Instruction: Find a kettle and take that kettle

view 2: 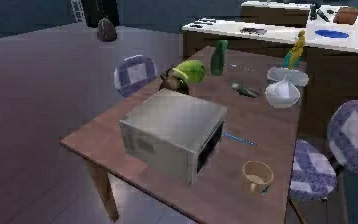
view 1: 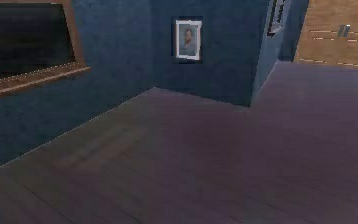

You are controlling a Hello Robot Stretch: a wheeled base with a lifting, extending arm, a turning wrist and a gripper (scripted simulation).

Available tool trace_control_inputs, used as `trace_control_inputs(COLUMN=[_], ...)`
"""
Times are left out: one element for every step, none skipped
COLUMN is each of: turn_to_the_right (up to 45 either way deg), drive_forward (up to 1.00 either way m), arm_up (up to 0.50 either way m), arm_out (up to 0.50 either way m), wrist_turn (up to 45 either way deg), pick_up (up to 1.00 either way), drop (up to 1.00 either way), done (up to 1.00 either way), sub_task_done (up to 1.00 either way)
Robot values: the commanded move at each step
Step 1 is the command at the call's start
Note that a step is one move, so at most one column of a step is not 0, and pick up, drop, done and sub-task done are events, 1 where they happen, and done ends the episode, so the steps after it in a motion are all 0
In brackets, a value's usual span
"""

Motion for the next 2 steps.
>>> trace_control_inputs(turn_to_the_right=[-45.0, -15.0], drive_forward=[0.0, 0.0], arm_up=[0.0, 0.0], arm_out=[0.0, 0.0], wrist_turn=[0.0, 0.0], pick_up=[0.0, 0.0], drop=[0.0, 0.0], done=[0.0, 0.0], sub_task_done=[0.0, 0.0])
